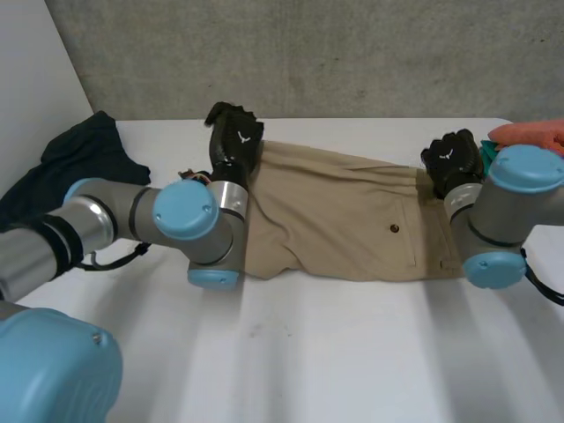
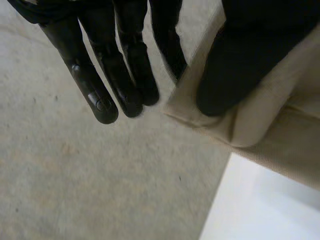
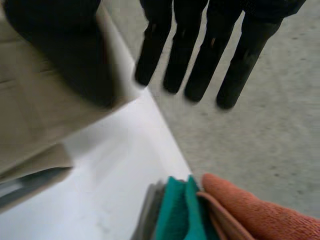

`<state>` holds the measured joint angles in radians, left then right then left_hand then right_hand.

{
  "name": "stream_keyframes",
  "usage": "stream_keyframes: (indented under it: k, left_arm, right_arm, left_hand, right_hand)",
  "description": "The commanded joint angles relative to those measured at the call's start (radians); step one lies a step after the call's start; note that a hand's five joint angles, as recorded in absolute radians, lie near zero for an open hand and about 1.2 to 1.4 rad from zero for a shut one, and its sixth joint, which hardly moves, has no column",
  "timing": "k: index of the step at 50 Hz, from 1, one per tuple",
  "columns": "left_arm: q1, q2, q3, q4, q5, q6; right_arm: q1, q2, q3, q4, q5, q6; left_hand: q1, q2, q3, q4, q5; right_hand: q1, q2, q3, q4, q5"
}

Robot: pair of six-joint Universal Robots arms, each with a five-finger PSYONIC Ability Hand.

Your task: Fold the laundry.

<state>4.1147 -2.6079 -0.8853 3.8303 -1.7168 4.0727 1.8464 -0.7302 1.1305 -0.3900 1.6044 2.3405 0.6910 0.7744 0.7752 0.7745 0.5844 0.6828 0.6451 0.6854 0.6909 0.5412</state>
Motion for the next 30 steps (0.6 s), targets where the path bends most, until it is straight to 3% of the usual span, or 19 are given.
stream_keyframes:
  k: [1,5,9,14,20,26,30]
  left_arm:
    - [-0.002,-0.006,-0.001,0.048,0.033,-0.107]
    - [-0.004,0.097,-0.092,0.043,-0.004,-0.161]
    - [-0.011,0.219,-0.227,0.038,-0.03,-0.222]
    - [-0.016,0.362,-0.417,0.02,-0.033,-0.29]
    - [-0.019,0.545,-0.607,-0.113,-0.026,-0.475]
    - [-0.024,0.601,-0.664,-0.236,-0.003,-0.675]
    - [-0.024,0.603,-0.676,-0.265,0.002,-0.696]
  right_arm:
    - [0.025,0.0,0.009,-0.095,0.072,0.022]
    - [0.017,-0.119,0.092,-0.086,0.06,0.069]
    - [0.013,-0.247,0.195,-0.004,-0.021,0.091]
    - [-0.024,-0.369,0.308,0.28,-0.161,0.117]
    - [-0.069,-0.39,0.376,0.434,-0.207,0.207]
    - [-0.088,-0.347,0.414,0.352,-0.215,0.223]
    - [-0.093,-0.259,0.4,0.287,-0.208,0.217]
  left_hand:
    - [-0.516,-0.6,-0.601,-0.6,-0.584]
    - [-0.516,-0.6,-0.601,-0.6,-0.584]
    - [-0.516,-0.6,-0.601,-0.6,-0.584]
    - [-0.516,-0.6,-0.601,-0.6,-0.584]
    - [-0.516,-0.599,-0.6,-0.599,-0.584]
    - [-0.513,-0.596,-0.597,-0.596,-0.581]
    - [-0.513,-0.596,-0.597,-0.596,-0.581]
  right_hand:
    - [-0.508,-0.471,-0.511,-0.516,-0.541]
    - [-0.508,-0.471,-0.511,-0.516,-0.541]
    - [-0.508,-0.471,-0.511,-0.516,-0.541]
    - [-0.44,-0.402,-0.443,-0.448,-0.473]
    - [-0.325,-0.287,-0.327,-0.333,-0.358]
    - [-0.281,-0.243,-0.283,-0.289,-0.314]
    - [-0.184,-0.146,-0.187,-0.192,-0.217]
